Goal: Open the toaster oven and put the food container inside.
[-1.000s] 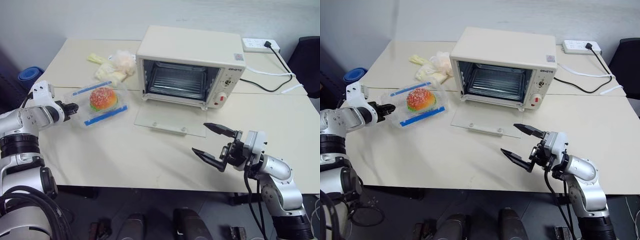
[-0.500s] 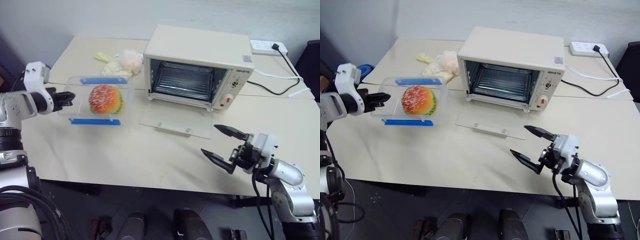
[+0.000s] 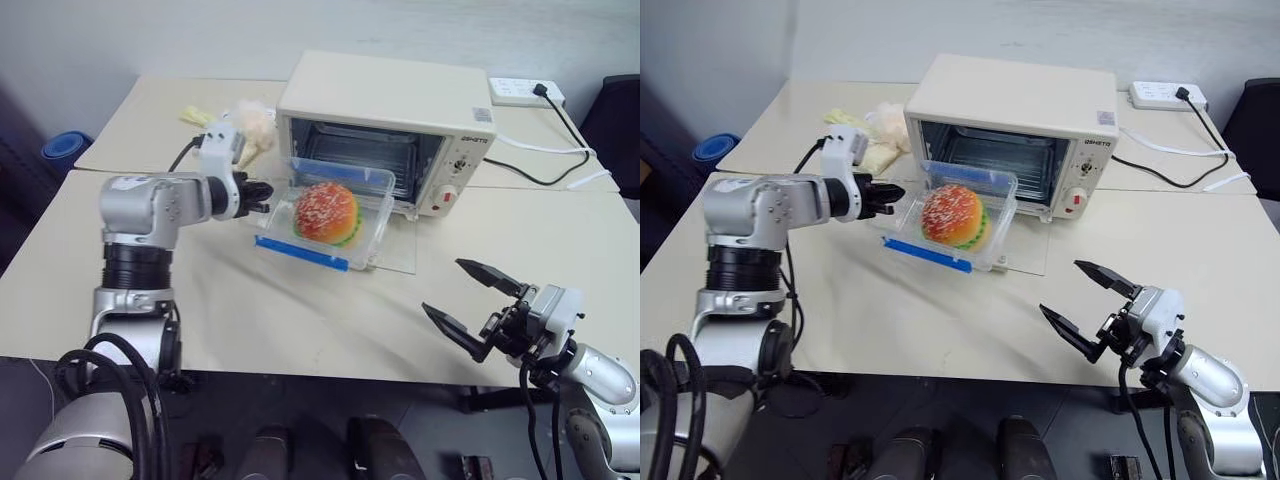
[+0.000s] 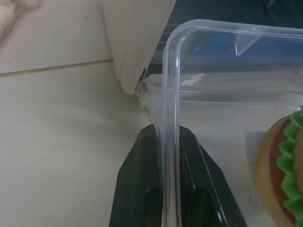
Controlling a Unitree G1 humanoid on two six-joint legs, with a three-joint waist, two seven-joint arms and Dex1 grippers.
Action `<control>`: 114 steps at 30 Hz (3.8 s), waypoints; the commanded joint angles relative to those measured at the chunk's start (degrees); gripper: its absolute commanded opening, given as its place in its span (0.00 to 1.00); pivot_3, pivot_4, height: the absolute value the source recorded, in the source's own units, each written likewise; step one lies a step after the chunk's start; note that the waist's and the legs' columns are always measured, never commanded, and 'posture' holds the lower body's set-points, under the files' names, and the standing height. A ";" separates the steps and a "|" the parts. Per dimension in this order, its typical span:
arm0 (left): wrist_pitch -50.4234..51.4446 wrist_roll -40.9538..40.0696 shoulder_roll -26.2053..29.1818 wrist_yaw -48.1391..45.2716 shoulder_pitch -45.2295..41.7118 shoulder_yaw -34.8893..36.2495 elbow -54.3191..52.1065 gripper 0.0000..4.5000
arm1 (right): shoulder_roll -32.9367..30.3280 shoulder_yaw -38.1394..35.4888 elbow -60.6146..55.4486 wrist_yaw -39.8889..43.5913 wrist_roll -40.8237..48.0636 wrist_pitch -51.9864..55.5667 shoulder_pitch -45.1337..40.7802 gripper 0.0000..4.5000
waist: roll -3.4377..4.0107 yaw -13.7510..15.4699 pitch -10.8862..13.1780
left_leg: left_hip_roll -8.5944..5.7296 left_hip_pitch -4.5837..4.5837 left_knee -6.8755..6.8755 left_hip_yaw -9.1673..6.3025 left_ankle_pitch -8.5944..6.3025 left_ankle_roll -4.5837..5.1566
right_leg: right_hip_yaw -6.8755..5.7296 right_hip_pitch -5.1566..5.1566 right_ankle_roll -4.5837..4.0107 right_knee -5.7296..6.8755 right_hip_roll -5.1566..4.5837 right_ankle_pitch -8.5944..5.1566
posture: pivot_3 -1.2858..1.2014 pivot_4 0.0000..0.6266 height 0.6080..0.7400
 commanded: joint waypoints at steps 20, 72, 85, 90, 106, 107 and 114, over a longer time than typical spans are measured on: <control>-11.52 -2.78 3.48 -12.94 1.60 3.74 -3.53 0.68 | -1.07 -2.04 -5.66 -5.21 2.03 4.16 -1.01 1.00 | 0.00 -0.50 0.01 | -0.01 0.06 -0.02 0.02 0.05 -0.08 | 0.01 0.01 0.00 0.02 0.00 0.00 | 0.52 0.24 1.00; -69.19 7.22 -6.67 -26.20 6.66 -0.77 26.36 0.00 | 7.74 14.50 33.85 -11.43 -13.73 18.73 -49.16 0.01 | 0.02 -0.93 -0.01 | -0.11 -0.23 0.04 0.17 0.02 0.14 | -0.11 -0.28 0.03 0.28 -0.09 0.02 | 0.52 0.24 1.00; -55.71 -10.47 21.44 -63.54 32.14 5.21 -5.74 0.65 | -9.76 8.88 26.50 4.91 -11.91 14.31 -27.45 0.00 | 0.03 -1.67 0.00 | -0.04 -0.69 0.19 0.08 0.05 0.25 | -0.04 -0.65 0.03 0.11 -0.11 0.02 | 0.52 0.24 1.00; -56.65 -10.66 21.00 -66.04 33.61 4.00 -8.20 0.98 | -5.31 12.34 42.23 8.97 -15.14 2.94 -32.22 0.00 | 0.04 -1.82 0.00 | -0.08 -0.54 0.15 0.12 0.02 0.36 | -0.01 -0.56 0.03 0.18 -0.14 0.02 | 0.52 0.24 1.00; -44.74 -20.03 9.78 -40.49 36.28 14.49 -16.96 0.99 | 12.43 1.00 33.70 2.81 5.67 5.93 -39.24 0.00 | 0.04 -1.83 0.00 | 0.06 -0.66 0.20 0.05 0.13 0.08 | -0.05 -0.69 0.03 0.27 -0.08 0.02 | 0.52 0.24 1.00; -45.00 -19.92 9.34 -39.28 35.64 15.02 -16.32 0.99 | 13.07 0.30 33.59 1.57 6.85 6.68 -41.32 0.00 | 0.04 -1.83 0.00 | 0.05 -0.66 0.21 0.05 0.14 0.06 | -0.05 -0.69 0.03 0.27 -0.09 0.02 | 0.52 0.24 1.00; -49.53 -16.29 8.85 -37.69 33.20 13.95 -12.97 0.99 | 13.29 -2.19 36.42 -0.23 10.10 10.35 -48.74 0.00 | 0.04 -1.87 0.00 | 0.04 -0.67 0.06 0.04 0.16 0.02 | -0.08 -0.75 0.03 0.36 -0.09 0.02 | 0.52 0.24 1.00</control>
